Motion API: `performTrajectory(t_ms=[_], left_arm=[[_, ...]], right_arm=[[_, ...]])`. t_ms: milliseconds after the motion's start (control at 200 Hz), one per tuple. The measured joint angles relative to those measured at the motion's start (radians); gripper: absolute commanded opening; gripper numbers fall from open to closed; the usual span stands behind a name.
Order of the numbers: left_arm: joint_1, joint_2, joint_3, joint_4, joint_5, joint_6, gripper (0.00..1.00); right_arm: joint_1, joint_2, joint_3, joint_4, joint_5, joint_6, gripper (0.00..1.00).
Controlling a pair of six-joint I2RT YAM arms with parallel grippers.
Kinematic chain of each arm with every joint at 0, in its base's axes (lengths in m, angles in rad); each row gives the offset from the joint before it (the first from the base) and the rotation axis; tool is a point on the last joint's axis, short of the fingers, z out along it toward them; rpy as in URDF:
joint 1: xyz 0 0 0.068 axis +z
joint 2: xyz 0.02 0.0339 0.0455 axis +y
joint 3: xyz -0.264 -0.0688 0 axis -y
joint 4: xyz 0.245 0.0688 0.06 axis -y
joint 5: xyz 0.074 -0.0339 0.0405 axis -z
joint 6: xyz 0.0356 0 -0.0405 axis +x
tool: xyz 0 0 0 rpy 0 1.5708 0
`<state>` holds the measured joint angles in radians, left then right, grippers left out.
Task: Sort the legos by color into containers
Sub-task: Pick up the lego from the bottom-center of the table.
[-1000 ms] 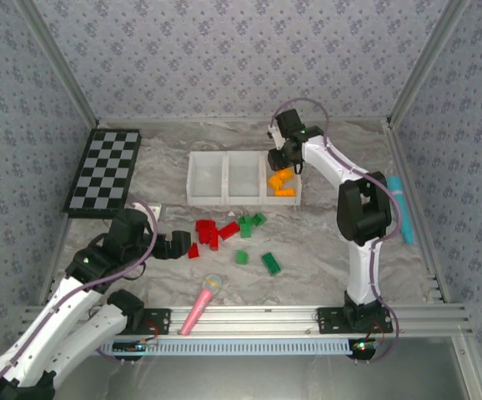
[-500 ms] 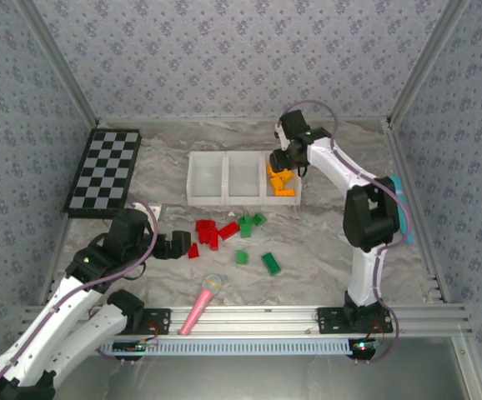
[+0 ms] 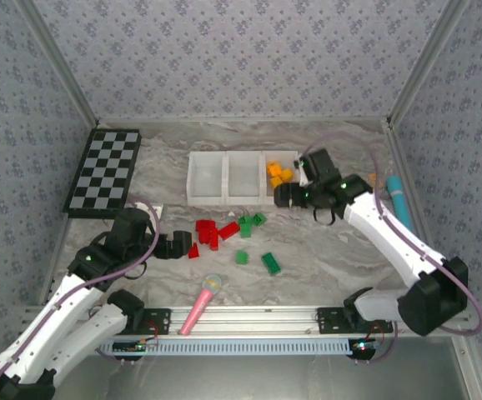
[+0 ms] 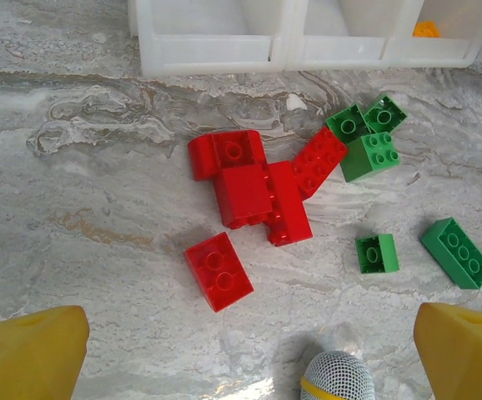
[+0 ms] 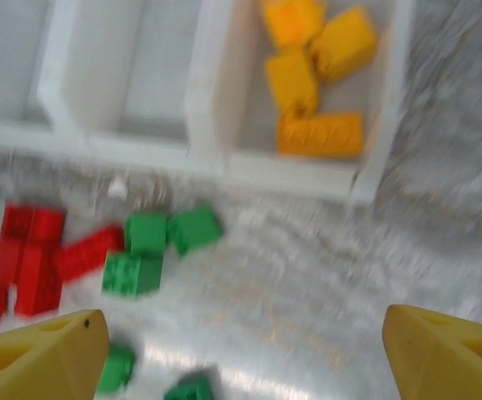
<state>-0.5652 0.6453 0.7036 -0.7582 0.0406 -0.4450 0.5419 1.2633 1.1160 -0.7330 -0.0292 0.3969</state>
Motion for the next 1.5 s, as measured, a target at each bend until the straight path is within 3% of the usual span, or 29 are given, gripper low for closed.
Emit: performTrajectory(t_ms=[105,270,590,840,1144,1504], left_arm=[[0.0,0.01,0.0,0.0,0.0,0.0,1.0],[0.0,0.017,0.0,0.0,0.006,0.0,1.0],[0.0,0.019,0.0,0.0,0.023,0.0,1.0],[-0.012,0.017,0.0,0.0,0.023,0.0,1.0],[-0.019,0.016,0.0,0.0,0.022,0.0,1.0],[-0.039,-0.003,0.0,0.0,0.018,0.0,1.0]], right_arm=[[0.122,-0.05,-0.082,-0.034,0.004,0.074,1.0],[0.251,-0.063,-0.172,-0.069,0.006,0.151,1.0],[0.359,0.06,-0.237,-0.083,0.005,0.198,1.0],[0.431,0.235,-0.169,-0.101,0.022,0.171,0.96],[0.443,0.392,-0.103,-0.102,0.043,0.1,0.81],[0.441,0.477,-0.074,-0.096,0.024,0.052,0.46]])
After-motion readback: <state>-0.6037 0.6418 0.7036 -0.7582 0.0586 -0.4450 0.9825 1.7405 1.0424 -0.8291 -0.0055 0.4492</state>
